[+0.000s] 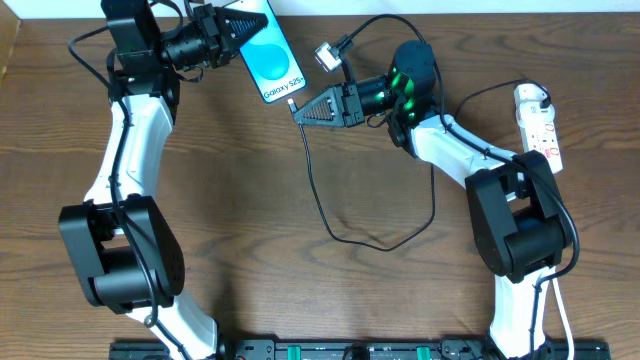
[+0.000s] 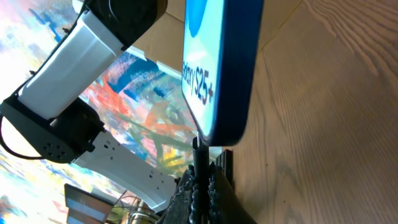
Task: Plug charger to phone and switch on socket
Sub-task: 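Align the connector under the phone's bottom port with the right gripper, then push the connector up into the phone's port with the right gripper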
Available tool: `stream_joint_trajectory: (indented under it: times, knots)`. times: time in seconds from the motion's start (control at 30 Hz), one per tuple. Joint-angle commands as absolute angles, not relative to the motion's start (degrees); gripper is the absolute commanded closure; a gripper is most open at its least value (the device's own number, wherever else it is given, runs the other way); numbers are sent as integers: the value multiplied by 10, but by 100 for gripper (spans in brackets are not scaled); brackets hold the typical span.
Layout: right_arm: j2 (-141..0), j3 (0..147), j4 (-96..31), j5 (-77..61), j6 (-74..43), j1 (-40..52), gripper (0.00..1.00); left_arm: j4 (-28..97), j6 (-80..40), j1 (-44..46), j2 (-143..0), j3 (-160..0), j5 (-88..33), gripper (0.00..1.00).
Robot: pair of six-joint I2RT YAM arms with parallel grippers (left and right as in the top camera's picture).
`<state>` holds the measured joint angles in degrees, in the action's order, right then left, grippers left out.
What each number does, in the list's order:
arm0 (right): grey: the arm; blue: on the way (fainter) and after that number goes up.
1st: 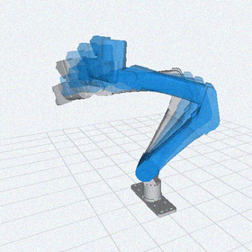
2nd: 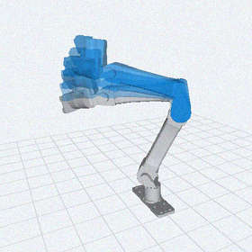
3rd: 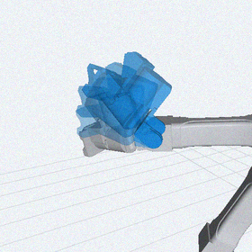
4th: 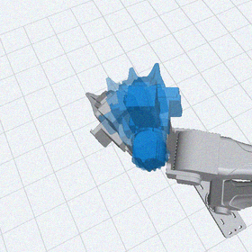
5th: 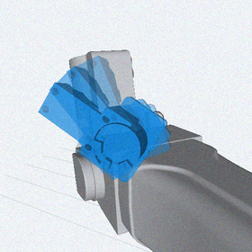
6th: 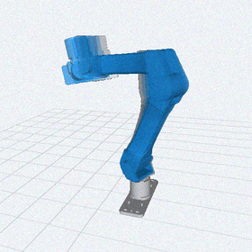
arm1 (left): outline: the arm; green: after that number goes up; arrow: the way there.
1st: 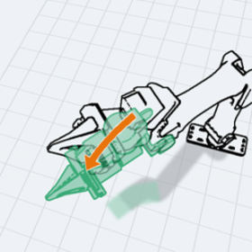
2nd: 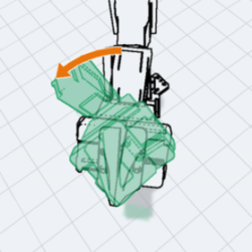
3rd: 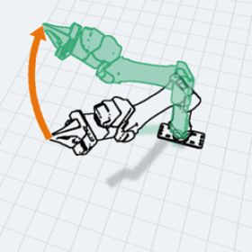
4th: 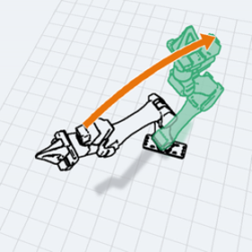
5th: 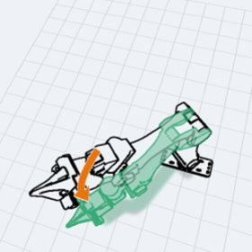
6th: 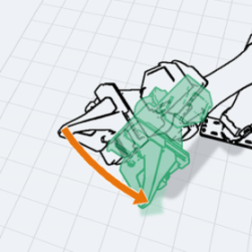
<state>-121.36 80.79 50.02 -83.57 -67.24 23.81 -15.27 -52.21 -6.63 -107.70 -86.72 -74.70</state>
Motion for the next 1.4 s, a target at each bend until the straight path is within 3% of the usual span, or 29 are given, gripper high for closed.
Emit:
stream_joint_trajectory:
  times: [0.0,1.37]
  knots:
    - [-1216,805,502,-835,-677,237,99,-158,-507,-67,-1069,-871,-762,93]
    - [-1216,805,504,-837,-666,222,99,-158,-485,-52,-1070,-871,-791,93]
